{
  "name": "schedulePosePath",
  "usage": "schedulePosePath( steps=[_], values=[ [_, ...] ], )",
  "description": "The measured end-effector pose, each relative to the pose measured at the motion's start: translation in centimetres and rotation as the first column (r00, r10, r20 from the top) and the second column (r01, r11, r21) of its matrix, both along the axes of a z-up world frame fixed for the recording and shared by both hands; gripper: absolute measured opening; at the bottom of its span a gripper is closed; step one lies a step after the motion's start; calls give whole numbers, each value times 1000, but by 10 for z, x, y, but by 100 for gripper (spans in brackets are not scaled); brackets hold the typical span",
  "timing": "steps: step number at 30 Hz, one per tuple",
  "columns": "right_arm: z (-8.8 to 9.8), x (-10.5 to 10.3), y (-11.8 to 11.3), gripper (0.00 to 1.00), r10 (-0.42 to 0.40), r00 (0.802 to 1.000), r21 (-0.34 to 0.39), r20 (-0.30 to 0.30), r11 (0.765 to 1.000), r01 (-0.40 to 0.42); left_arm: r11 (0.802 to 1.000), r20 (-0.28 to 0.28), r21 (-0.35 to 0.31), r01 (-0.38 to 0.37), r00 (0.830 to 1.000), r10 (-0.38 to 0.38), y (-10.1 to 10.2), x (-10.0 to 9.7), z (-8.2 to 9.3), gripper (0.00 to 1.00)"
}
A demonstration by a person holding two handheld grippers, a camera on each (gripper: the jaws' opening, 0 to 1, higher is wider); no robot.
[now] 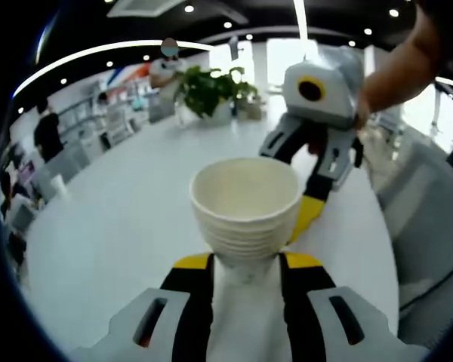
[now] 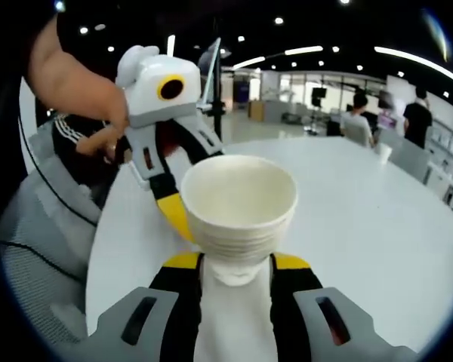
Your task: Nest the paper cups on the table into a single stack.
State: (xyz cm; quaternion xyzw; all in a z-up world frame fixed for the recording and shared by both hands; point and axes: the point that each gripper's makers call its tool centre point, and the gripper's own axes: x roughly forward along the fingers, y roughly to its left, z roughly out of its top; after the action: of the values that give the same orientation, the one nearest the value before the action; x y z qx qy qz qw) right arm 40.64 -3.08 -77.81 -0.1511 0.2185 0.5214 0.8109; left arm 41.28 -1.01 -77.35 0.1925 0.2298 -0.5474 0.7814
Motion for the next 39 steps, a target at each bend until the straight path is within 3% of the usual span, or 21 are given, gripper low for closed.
schedulePosePath(
  steps=[8, 13, 23, 29, 33, 34, 36, 39],
  values=[
    [-4, 48, -7, 31, 6, 1000, -22, 3, 1000, -6, 1000, -1, -5, 0, 1000, 0, -7, 44, -4, 32],
    [-9, 66, -12, 31, -4, 1000, -25, -9, 1000, 4, 1000, 0, -7, 8, 1000, -8, -12, 66, -9, 32],
    [-22, 74, -13, 32, -13, 999, -39, -37, 999, 11, 1000, -27, -8, 24, 999, -25, -13, 74, -23, 32],
    [-23, 73, -13, 33, -21, 999, -52, -46, 998, 19, 999, -16, -14, 33, 999, -33, -14, 72, -21, 33],
    [-25, 73, -18, 57, -68, 996, -64, -63, 996, 64, 1000, -5, 20, -13, 1000, 13, -8, 73, -26, 34],
    [-26, 71, -22, 61, -81, 994, -67, -68, 995, 76, 998, 25, 34, -44, 999, 43, -2, 76, -26, 39],
    [-26, 68, -28, 70, -106, 992, -75, -68, 992, 101, 995, 12, -24, -100, 995, 100, 0, 75, -21, 54],
    [-20, 62, -38, 81, -138, 988, -69, -67, 989, 134, 982, 28, -50, -182, 983, 184, 11, 79, -14, 79]
  ],
)
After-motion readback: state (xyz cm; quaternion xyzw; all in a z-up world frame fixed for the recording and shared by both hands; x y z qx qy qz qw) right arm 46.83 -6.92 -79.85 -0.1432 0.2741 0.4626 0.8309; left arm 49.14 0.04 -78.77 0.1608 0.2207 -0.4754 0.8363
